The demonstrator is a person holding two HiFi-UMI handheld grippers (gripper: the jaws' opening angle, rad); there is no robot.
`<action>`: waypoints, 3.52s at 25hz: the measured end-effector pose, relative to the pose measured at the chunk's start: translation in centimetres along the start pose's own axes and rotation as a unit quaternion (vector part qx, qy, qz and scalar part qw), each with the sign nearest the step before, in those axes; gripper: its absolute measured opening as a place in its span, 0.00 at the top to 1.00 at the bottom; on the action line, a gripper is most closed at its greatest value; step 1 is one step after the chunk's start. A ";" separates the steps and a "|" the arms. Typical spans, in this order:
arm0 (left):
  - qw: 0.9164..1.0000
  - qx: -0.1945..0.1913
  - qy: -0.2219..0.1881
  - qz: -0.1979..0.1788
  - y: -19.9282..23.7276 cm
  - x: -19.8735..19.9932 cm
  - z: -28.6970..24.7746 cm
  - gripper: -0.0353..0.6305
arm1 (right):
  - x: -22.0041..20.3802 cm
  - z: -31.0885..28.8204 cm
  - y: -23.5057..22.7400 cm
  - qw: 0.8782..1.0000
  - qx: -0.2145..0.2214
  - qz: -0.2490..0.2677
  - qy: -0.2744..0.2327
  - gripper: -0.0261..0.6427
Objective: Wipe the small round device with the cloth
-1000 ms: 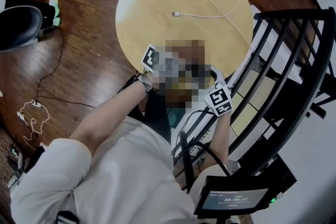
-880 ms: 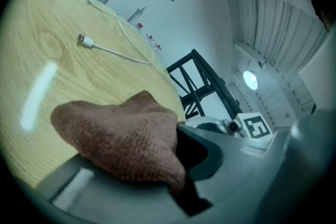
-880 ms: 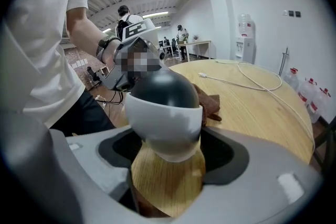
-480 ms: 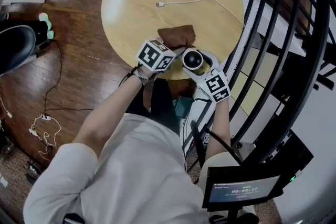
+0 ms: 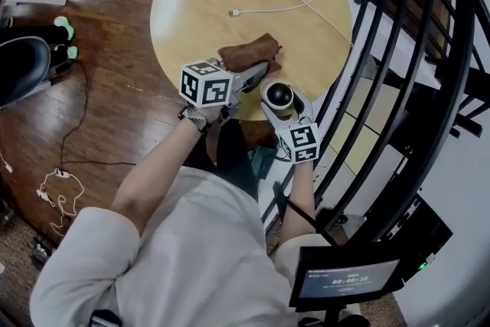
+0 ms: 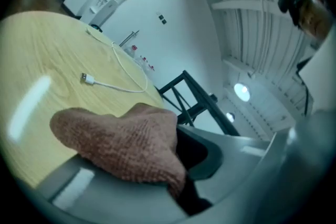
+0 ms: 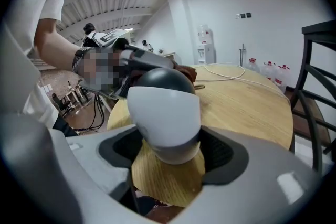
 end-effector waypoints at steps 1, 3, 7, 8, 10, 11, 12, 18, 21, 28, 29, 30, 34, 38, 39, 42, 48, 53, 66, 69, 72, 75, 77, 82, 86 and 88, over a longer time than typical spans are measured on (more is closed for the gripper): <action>0.999 -0.027 -0.010 0.017 -0.6 0.6 0.2 0.89 | 0.0 0.0 0.0 1.000 -0.004 -0.003 -0.001 0.44; 0.996 -0.081 -0.016 0.037 -2.1 1.3 0.4 0.89 | 0.0 0.0 0.0 1.000 -0.010 -0.008 -0.001 0.44; 0.992 -0.119 0.036 0.006 -3.9 0.1 -0.4 0.89 | -0.2 0.1 0.0 1.000 -0.019 -0.024 -0.006 0.44; 0.992 -0.113 0.053 -0.012 -4.0 -0.6 -0.7 0.89 | -0.2 0.1 0.1 0.999 -0.021 -0.027 -0.006 0.44; 0.991 -0.100 0.080 -0.039 -4.0 -1.8 -1.2 0.89 | -0.3 0.2 0.2 0.999 -0.022 -0.028 -0.005 0.44; 0.991 -0.096 0.087 -0.044 -3.8 -2.2 -1.4 0.89 | -0.3 0.2 0.2 0.999 -0.023 -0.028 -0.005 0.44; 0.991 -0.094 0.090 -0.043 -3.7 -2.4 -1.6 0.89 | -0.3 0.2 0.3 0.999 -0.023 -0.027 -0.004 0.44; 0.989 -0.112 0.093 0.024 -2.4 -2.8 -2.6 0.89 | -0.1 0.3 0.6 0.999 -0.026 -0.028 -0.009 0.44; 0.988 -0.104 0.102 0.047 -1.4 -3.2 -3.1 0.89 | -0.1 0.2 0.8 0.999 -0.026 -0.028 -0.011 0.44; 0.988 -0.070 0.135 0.038 0.3 -4.2 -3.5 0.89 | 0.0 0.2 1.4 0.999 -0.025 -0.026 -0.015 0.44; 0.987 -0.072 0.138 0.031 0.3 -4.2 -3.5 0.89 | 0.0 0.2 1.4 0.999 -0.026 -0.026 -0.016 0.44; 0.987 -0.074 0.142 0.025 0.2 -4.2 -3.6 0.89 | 0.0 0.2 1.4 0.999 -0.027 -0.027 -0.017 0.44; 0.984 -0.060 0.166 -0.023 0.0 -4.0 -4.1 0.89 | 0.0 0.3 1.5 0.999 -0.029 -0.028 -0.016 0.44; 0.978 -0.034 0.188 -0.079 0.1 -4.0 -4.8 0.89 | -0.2 0.2 1.2 0.999 -0.034 -0.034 -0.011 0.44; 0.975 -0.024 0.195 -0.100 0.1 -3.9 -5.0 0.89 | -0.3 0.2 1.1 0.999 -0.036 -0.036 -0.010 0.44; 0.962 0.020 0.217 -0.167 0.4 -3.8 -5.3 0.89 | -0.3 0.3 0.7 0.998 -0.042 -0.044 -0.002 0.44; 0.983 0.009 0.162 -0.085 0.9 -2.9 -3.6 0.89 | -1.0 0.7 0.1 0.998 0.002 0.005 0.063 0.44; 0.994 -0.071 0.054 0.069 -0.6 -0.2 -1.1 0.89 | -0.8 1.7 -1.3 0.993 0.042 0.059 0.099 0.44; 0.990 -0.066 0.070 0.101 -1.9 -3.2 -2.0 0.89 | 0.5 -0.1 -0.9 0.978 0.120 0.127 0.111 0.45; 0.991 -0.051 0.089 0.090 -1.1 -3.5 -2.5 0.89 | 0.5 0.0 -0.8 0.982 0.112 0.116 0.100 0.45; 0.990 -0.038 0.108 0.084 -0.4 -3.8 -2.9 0.89 | 0.6 0.0 -0.6 0.983 0.107 0.111 0.094 0.45; 0.990 -0.018 0.125 0.063 -0.1 -4.0 -3.1 0.89 | 0.5 0.0 -0.4 0.984 0.106 0.111 0.093 0.45; 0.989 -0.004 0.140 0.037 -0.3 -3.9 -3.4 0.89 | 0.5 0.1 -0.4 0.984 0.106 0.111 0.093 0.45; 0.983 0.015 0.181 0.011 -0.1 -3.6 -4.1 0.89 | 0.4 0.1 -0.6 0.985 0.102 0.108 0.091 0.45; 0.979 0.040 0.199 0.012 0.8 -3.8 -4.4 0.89 | 0.4 0.0 -0.5 0.986 0.094 0.102 0.092 0.45; 0.976 0.056 0.210 -0.002 1.3 -4.0 -4.5 0.89 | 0.3 0.0 -0.5 0.988 0.085 0.096 0.091 0.45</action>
Point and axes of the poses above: the fingertips, and each gripper's own axes: z backward along the fingers, y to its left, x out of its top, the point moved 5 cm from there along z, backward along the fingers, and after that the axes turned 6 degrees about x, right-handed, at the moved point
